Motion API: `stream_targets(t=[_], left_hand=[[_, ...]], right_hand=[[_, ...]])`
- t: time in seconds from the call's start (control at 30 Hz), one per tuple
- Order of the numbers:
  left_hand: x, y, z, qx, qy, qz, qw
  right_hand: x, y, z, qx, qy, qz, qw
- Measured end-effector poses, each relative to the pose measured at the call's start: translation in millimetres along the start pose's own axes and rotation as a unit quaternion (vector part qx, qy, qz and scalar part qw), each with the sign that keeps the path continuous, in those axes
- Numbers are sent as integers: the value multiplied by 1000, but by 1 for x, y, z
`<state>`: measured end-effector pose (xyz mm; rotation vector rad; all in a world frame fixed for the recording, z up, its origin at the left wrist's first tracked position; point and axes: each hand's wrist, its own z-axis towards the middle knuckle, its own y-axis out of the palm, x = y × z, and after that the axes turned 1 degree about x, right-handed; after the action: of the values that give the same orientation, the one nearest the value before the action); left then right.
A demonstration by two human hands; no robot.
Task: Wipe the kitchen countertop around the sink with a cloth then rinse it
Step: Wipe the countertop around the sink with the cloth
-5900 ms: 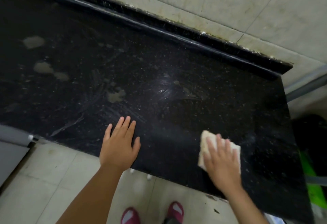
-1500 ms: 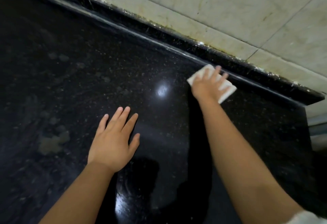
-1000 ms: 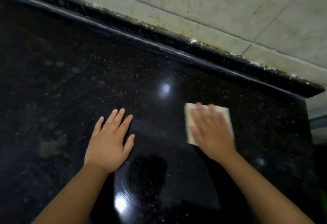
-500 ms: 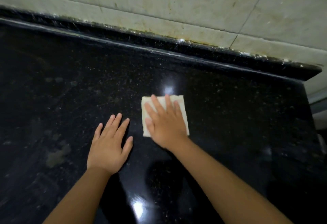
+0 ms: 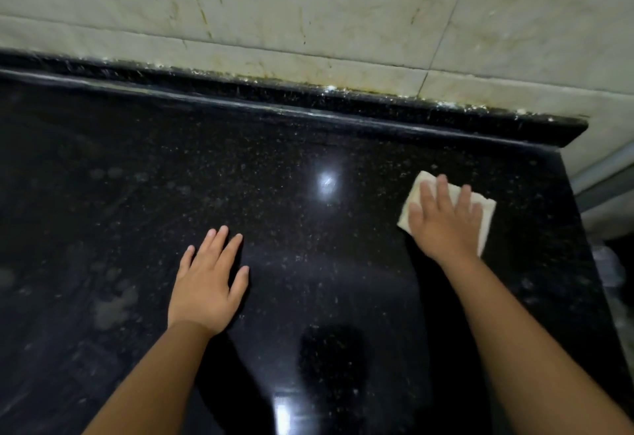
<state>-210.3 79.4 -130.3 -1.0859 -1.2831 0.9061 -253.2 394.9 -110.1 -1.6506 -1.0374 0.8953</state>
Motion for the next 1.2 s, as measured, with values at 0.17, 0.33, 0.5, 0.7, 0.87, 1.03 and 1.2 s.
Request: stream_targets(t=[0.17,0.33,0.5,0.7,0.87,1.03,1.2], left_hand=[[2,-3,4,-4,3,-2,1000],[7,-8,4,-11,1,5,1000],[10,-12,1,-47,-5,29,998],[9,-34,1,-80,18,35,996],[-43,-55,-62,-36,95,-23,995],[-137,-72,-135,18,42,-48,998],[-232,-87,-183,37,-98,-36,994]], right_hand=[[-83,29,-34,12,-164,-1,986],[-87,72,-148,70,-307,-27,949],[15,97,-222,93,-373,-79,920],[39,64,-208,123,-26,-49,991],[-75,64,-190,39,70,19,997],[-219,84,-210,-10,-109,-4,994],[-324,124,-287,46,-235,-6,971]])
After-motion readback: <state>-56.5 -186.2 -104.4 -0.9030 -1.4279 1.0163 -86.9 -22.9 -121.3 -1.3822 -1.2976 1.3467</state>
